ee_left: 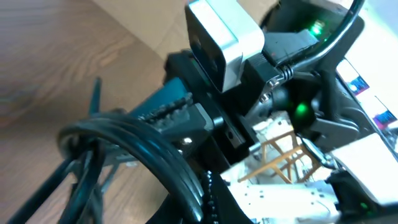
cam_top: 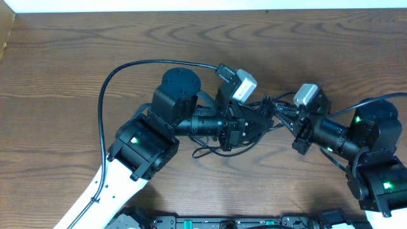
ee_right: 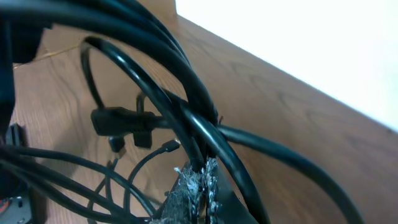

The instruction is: Untangle cables

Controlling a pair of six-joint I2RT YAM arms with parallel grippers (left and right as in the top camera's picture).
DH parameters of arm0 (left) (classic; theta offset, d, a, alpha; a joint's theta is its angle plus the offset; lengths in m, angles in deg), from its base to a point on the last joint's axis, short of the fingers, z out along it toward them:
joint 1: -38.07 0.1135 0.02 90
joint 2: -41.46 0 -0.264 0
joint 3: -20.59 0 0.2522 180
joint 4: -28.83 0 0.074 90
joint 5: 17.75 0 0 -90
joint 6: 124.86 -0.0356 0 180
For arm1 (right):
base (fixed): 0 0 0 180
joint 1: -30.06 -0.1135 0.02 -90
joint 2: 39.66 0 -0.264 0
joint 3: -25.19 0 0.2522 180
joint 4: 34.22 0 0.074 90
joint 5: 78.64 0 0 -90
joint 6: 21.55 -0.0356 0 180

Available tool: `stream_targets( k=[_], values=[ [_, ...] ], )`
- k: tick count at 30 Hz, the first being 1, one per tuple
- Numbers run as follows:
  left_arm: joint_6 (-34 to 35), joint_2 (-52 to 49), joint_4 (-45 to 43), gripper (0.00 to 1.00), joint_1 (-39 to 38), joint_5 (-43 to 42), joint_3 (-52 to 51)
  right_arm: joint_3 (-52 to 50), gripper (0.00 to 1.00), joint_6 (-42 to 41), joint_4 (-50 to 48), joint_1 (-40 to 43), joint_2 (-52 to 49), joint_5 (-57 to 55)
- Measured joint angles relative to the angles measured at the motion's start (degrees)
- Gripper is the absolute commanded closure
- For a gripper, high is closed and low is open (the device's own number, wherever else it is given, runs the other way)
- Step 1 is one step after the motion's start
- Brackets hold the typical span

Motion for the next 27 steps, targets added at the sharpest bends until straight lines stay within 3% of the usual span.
stream_targets(
  k=[10,27],
  values=[
    [3.8,0.0,4.9,0.92,3.2,9.0,0.0,0.0,0.99,-6.6,4.8,1.7,1.7,-5.6],
    [4.4,0.0,5.2,0.92,4.1,11.2,0.0,0.0,0.99,-23.8,19.0,2.6,3.9,-19.1]
  ],
)
